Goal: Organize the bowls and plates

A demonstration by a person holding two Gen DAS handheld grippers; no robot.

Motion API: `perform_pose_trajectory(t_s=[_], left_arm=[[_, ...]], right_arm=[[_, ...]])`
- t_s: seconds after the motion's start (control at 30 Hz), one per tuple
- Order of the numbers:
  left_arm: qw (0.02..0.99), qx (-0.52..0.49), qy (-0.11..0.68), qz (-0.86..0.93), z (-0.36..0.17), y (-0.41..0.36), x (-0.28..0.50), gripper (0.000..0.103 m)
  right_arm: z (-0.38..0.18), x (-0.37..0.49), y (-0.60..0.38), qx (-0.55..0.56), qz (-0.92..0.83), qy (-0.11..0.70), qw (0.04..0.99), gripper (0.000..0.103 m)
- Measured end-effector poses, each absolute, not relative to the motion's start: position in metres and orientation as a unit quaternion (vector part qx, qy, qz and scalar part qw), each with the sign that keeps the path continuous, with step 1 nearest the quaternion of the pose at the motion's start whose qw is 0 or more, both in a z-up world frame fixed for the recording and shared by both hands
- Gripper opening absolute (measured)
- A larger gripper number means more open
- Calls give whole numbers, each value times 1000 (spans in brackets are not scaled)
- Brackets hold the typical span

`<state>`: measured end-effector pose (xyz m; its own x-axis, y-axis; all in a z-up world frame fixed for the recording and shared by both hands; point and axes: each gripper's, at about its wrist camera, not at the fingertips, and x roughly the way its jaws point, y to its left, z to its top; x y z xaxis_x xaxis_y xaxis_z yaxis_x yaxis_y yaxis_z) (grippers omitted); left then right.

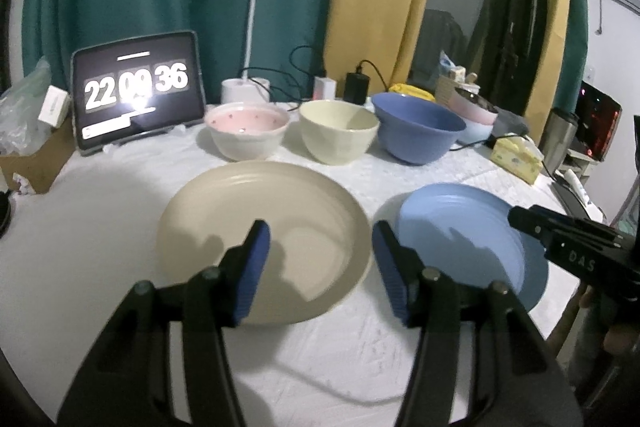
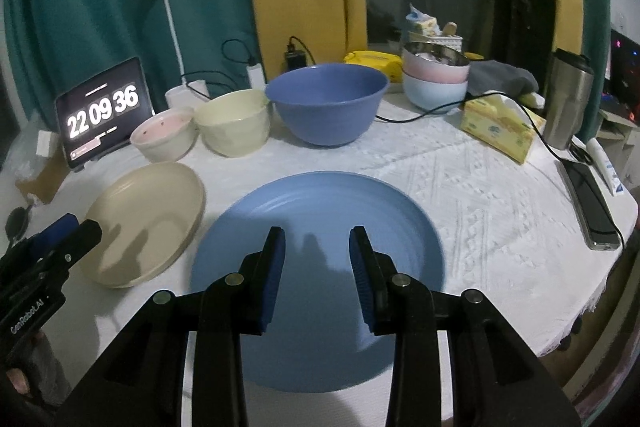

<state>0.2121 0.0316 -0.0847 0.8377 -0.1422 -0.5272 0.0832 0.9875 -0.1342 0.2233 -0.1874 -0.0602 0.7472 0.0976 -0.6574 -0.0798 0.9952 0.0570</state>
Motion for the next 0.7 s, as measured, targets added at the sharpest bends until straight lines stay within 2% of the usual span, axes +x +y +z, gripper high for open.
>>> perform_pose_trajectory(t_s=[0.7], left_arm=[[954, -87, 286, 1, -96, 109, 222, 58]], right_arm=[[-64, 245, -118, -22, 87, 368, 926, 36]])
